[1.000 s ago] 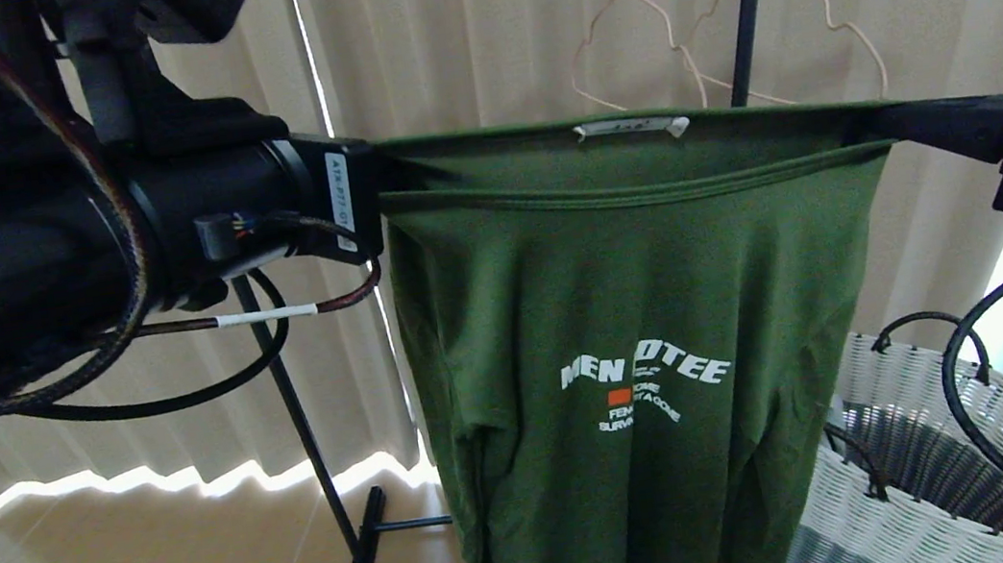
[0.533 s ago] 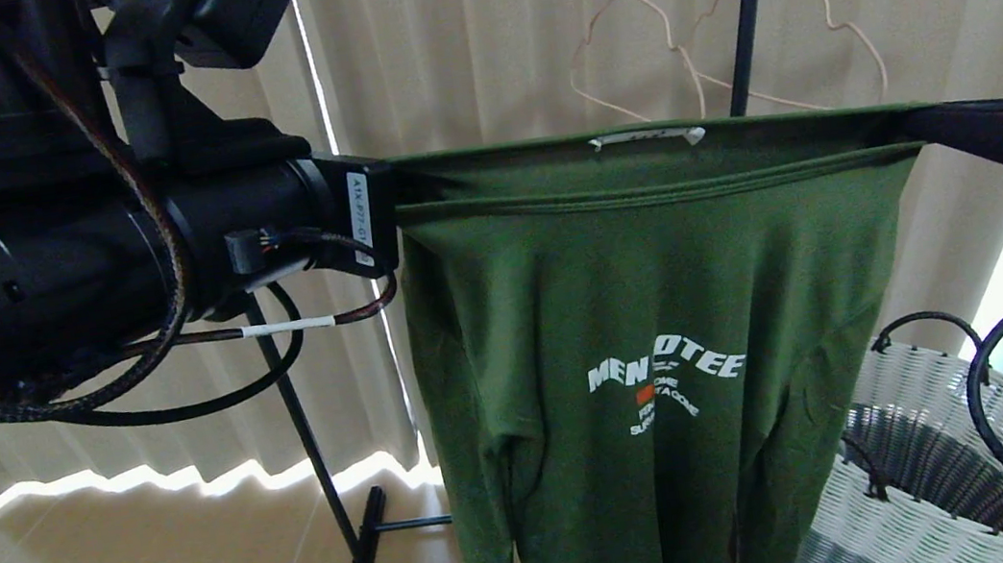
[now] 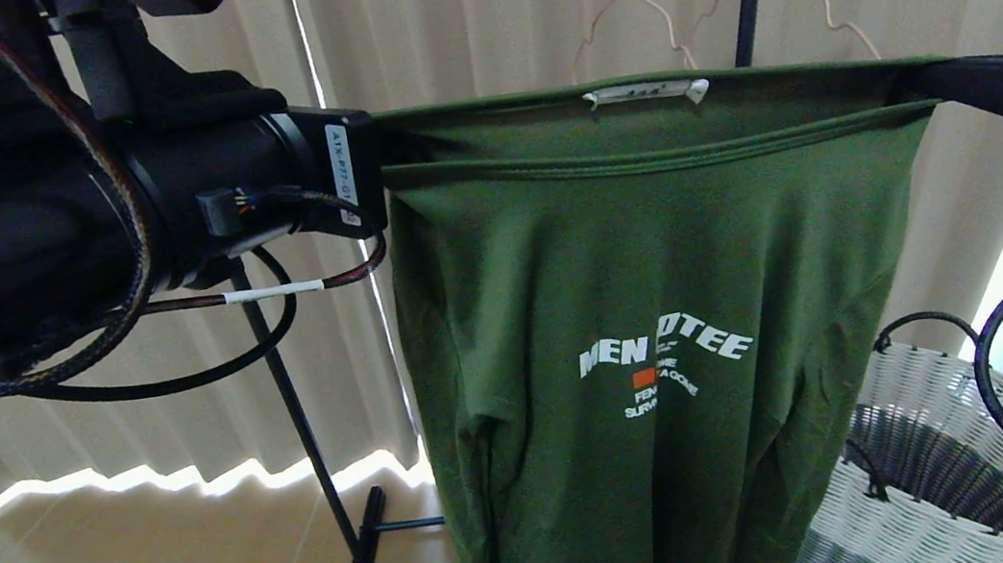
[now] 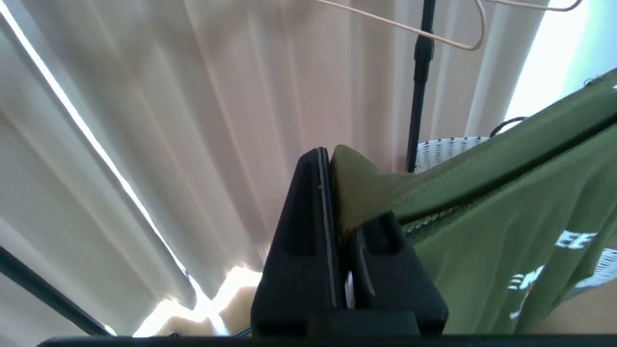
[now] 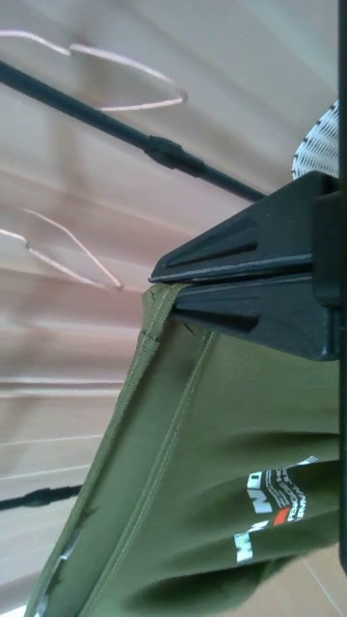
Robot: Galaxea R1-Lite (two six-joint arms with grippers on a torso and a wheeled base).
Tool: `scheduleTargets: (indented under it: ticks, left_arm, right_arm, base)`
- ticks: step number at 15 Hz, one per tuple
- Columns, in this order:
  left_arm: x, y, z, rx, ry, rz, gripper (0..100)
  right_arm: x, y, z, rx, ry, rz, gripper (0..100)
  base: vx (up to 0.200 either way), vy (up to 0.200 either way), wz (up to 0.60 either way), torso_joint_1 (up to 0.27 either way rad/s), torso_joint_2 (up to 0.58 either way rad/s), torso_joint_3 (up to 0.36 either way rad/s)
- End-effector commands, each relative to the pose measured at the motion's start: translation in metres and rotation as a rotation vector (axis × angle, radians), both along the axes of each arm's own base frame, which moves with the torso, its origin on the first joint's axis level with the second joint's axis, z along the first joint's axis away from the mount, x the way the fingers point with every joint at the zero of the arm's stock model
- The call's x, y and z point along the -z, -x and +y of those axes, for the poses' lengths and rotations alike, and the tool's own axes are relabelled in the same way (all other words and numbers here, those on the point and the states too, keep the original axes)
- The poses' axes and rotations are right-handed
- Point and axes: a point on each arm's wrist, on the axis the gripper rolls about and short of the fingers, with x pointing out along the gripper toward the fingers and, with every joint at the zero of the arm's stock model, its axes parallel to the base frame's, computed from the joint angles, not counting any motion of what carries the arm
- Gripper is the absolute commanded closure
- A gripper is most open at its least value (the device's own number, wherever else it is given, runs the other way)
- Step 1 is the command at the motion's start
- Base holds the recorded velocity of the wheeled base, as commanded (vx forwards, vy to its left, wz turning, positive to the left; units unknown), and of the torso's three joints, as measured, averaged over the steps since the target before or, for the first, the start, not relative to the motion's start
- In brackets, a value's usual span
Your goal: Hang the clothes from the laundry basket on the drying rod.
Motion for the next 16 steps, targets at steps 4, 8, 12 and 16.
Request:
scheduleTargets:
  ticks: [4,8,12,16]
  left_arm:
    - [0.0,0.002,0.001,0.004,0.001,0.001,100]
    - [0.001,0.002,0.0,0.004,-0.001,0.005,100]
    - [0.002,0.002,0.0,0.004,-0.003,0.008,100]
    - [0.011,0.0,0.002,-0.008,-0.031,0.03,100]
  right_arm:
    - [0.001,0.001,0.007,-0.039,-0.001,0.003,100]
    - [0.003,0.001,0.007,-0.041,0.0,0.013,100]
    - [0.005,0.002,0.007,-0.039,0.002,0.015,100]
    - [0.009,0.008,0.006,-0.039,0.002,0.023,0]
  base:
    - [0.0,0.0,0.0,0.0,0.0,0.0]
    - [0.0,0.0,0.0,0.0,0.0,0.0]
    - [0.0,0.0,0.0,0.0,0.0,0.0]
    - [0.0,0.0,0.0,0.0,0.0,0.0]
